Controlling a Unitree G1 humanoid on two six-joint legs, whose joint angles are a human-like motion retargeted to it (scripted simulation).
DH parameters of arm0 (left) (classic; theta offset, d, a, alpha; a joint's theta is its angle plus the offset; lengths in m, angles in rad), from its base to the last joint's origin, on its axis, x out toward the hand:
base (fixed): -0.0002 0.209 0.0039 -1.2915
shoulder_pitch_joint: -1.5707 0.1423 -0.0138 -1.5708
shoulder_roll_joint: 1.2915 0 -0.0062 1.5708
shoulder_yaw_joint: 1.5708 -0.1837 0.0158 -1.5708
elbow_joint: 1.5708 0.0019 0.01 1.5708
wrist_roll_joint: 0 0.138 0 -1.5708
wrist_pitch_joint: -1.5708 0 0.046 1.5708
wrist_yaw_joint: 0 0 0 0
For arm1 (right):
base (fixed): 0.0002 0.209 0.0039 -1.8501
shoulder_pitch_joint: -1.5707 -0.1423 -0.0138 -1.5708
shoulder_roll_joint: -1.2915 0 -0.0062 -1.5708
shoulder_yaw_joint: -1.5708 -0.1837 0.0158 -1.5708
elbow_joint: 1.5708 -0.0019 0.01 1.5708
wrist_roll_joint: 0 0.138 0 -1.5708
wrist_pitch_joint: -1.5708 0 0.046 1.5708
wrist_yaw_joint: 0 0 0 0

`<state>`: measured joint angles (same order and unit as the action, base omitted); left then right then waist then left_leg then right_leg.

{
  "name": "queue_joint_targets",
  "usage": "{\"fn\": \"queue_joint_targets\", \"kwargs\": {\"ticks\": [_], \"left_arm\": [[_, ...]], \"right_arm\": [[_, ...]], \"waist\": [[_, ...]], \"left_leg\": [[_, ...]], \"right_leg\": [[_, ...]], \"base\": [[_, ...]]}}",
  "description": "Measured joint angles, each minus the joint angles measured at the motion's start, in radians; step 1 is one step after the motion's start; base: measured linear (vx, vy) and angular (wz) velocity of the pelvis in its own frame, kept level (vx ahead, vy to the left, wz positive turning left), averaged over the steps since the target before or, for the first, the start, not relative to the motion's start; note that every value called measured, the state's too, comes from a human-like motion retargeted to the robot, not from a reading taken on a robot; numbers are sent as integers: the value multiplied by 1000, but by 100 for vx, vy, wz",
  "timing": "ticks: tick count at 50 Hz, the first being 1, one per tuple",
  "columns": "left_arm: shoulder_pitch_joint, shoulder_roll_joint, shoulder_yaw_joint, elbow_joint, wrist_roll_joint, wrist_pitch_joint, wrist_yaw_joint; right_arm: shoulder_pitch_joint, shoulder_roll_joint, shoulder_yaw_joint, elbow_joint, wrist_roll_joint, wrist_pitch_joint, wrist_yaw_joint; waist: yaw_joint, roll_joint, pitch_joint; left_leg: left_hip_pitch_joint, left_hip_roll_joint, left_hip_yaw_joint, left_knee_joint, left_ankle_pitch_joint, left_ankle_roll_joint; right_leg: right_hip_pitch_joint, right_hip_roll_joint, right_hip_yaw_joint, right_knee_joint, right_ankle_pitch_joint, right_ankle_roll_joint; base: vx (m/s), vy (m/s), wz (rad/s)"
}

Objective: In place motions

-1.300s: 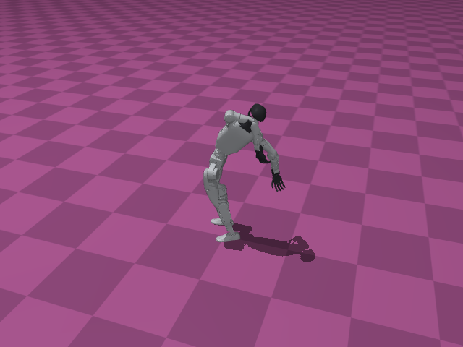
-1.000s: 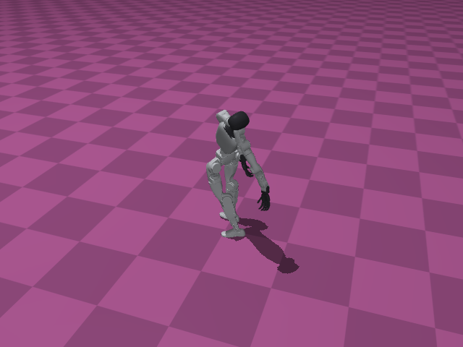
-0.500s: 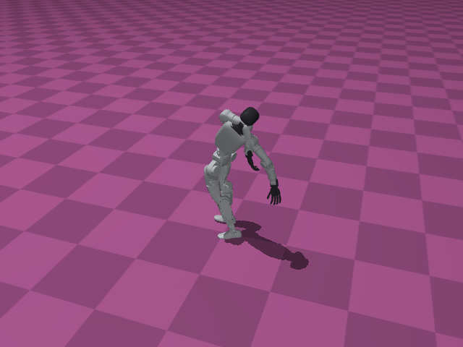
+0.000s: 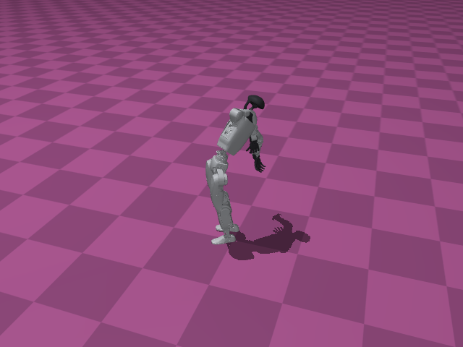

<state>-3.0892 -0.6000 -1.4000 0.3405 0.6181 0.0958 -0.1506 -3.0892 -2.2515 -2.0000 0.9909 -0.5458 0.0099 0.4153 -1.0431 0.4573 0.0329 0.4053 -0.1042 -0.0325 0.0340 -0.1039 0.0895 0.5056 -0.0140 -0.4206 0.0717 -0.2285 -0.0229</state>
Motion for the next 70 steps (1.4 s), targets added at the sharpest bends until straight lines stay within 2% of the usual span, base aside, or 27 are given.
{"fn": "queue_joint_targets", "kwargs": {"ticks": [9, 18, 25, 32, 42, 46, 50, 58, 61, 66, 70], "left_arm": [[0, 0, 0, 22, -131, -13, 30], [0, 0, 0, 28, -92, -22, 44], [0, 0, 0, 31, -58, -27, 36], [0, 0, 0, 39, -40, -25, 42], [0, 0, 0, 49, -78, -4, 76], [0, 0, 0, 31, -70, 7, 104], [0, 0, 0, -5, -51, 9, 128], [0, 0, 0, -101, -30, -19, 107], [0, 0, 0, -123, -27, -37, 75], [0, 0, 0, -113, -12, -49, 20], [0, 0, 0, -77, 4, -42, -9]], "right_arm": [[0, 0, 0, -86, -12, -67, 40], [17, 0, 0, -151, -104, -126, 70], [40, 0, 0, -100, -117, -102, 80], [0, 0, 0, -76, -73, -66, 49], [0, 0, 0, -141, 27, -45, -22], [0, 0, 0, -97, 140, -20, -34], [0, 0, 0, 9, 278, 14, -33], [0, 0, 0, 300, 463, 64, 21], [0, 0, 0, 368, 503, 60, 59], [0, 0, 0, 391, 496, 30, 124], [0, 0, 0, 319, 424, -13, 157]], "waist": [[117, -5, -30], [49, -11, -95], [-86, -13, -149], [-268, -14, -167], [-451, -11, -148], [-464, -11, -173], [-473, -13, -210], [-477, -15, -254], [-475, -15, -250], [-470, -13, -218], [-462, -11, -173]], "left_leg": [[12, -76, -128, -12, 33, 14], [6, -51, -73, -26, 20, 11], [38, 31, 107, -32, -41, -13], [93, 150, 410, -8, -136, -84], [179, 242, 896, 14, -208, -213], [201, 243, 1085, 12, -207, -261], [208, 237, 1216, 11, -200, -294], [200, 228, 1320, 6, -188, -324], [189, 230, 1321, 5, -186, -325], [178, 237, 1293, 3, -185, -319], [169, 247, 1242, -1, -184, -305]], "right_leg": [[41, -54, -117, 17, -29, 21], [-9, -47, -76, 20, -6, 18], [-93, -16, 85, 46, 38, 13], [-212, 43, 299, 94, 100, 44], [-334, 208, 554, 74, 185, 159], [-371, 268, 645, 63, 184, 207], [-403, 320, 729, 67, 183, 223], [-445, 358, 784, 77, 178, 247], [-454, 358, 782, 72, 175, 248], [-453, 355, 773, 72, 183, 217], [-443, 351, 759, 72, 207, 162]], "base": [[9, 1, 69], [-7, -8, -33], [-18, -12, -130], [-26, -6, -212], [-24, 2, -309], [-25, 4, -286], [-19, 3, -194], [-8, 4, -78], [-1, 1, -7], [3, 0, 34], [7, 2, 94]]}}
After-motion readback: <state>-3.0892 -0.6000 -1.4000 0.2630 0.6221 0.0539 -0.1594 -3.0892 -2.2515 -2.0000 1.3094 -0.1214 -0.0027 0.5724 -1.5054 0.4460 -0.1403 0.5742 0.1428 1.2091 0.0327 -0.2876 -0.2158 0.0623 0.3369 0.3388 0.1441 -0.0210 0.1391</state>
